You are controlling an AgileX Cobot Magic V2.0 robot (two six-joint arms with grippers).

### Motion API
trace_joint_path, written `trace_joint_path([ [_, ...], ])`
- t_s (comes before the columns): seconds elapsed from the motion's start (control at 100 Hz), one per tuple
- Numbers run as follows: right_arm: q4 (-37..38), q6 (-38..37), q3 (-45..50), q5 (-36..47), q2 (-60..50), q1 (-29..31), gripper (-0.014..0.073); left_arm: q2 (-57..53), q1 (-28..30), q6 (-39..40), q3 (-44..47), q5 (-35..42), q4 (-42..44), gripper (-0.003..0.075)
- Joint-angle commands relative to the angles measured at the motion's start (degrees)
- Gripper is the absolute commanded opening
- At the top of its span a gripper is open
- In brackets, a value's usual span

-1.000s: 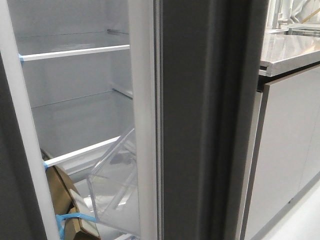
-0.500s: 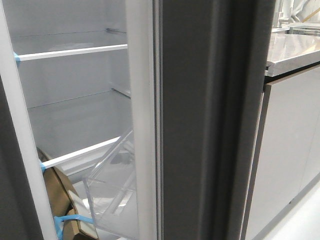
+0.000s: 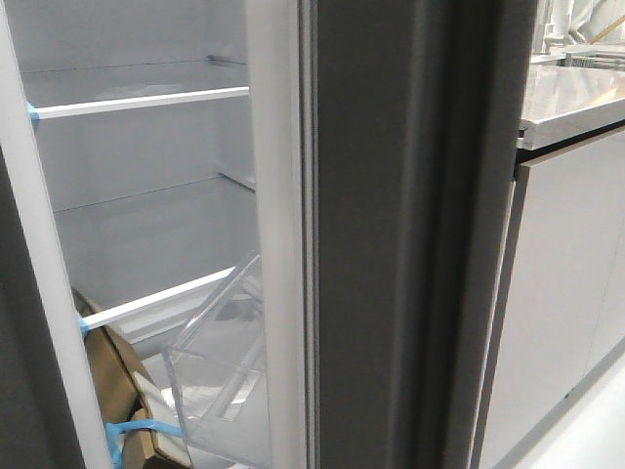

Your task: Close fridge door

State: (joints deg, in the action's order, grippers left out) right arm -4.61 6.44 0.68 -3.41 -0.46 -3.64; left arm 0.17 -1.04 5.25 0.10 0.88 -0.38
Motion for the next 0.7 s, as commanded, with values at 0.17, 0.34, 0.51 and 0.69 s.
trace_joint_path([
  [0.17,0.7,0.3,0.6,4.4,-0.6,0.4,-0.0076,1.1,-0.3,0.2,1.6,4.4,-0.1,-0.0021],
  [0.34,0.7,0.3,0.6,4.4,-0.6,0.4,-0.0076,1.1,-0.3,0.2,1.6,4.4,-0.1,-0.0021],
  [0.51,0.7,0.3,-1.2,5.2,-0.2,0.4,-0.0076,1.1,-0.3,0.2,1.6,4.4,-0.1,-0.0021],
  [0.69,0.7,0.3,-10.0,5.2,6.4,0.4,-0.0076,1.1,-0.3,0.2,1.6,4.4,-0.1,-0.0021],
])
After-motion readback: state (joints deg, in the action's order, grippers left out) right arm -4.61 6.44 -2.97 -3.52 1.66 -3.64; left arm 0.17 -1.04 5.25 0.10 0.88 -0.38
